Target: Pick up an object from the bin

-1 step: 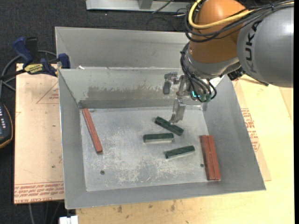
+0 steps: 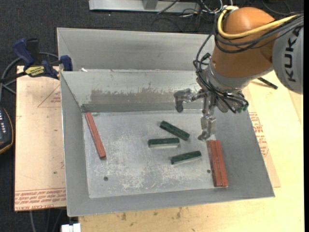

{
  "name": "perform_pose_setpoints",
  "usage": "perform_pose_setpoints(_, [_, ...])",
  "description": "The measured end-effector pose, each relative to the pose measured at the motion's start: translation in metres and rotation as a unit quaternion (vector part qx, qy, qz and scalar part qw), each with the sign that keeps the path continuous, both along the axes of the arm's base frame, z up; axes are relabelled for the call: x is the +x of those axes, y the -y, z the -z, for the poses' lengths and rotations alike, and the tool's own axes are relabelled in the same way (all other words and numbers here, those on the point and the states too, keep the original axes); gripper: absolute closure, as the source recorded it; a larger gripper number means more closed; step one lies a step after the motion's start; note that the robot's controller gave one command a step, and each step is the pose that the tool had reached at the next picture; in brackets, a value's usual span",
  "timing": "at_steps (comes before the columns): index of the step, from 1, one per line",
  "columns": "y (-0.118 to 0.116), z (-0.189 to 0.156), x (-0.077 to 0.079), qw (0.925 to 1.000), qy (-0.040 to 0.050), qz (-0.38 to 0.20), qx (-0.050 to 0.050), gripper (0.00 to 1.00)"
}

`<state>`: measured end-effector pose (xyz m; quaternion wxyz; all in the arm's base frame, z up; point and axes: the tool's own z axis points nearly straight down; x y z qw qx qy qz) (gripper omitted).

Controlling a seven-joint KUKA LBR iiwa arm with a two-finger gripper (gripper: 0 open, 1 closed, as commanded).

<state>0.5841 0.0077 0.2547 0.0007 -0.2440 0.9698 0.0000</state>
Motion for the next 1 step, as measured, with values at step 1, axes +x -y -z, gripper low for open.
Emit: perform_pose_setpoints(1, [-0.0260,0.1712,-0.0286,0.9846,-0.0035,-0.175,0.001,0.00])
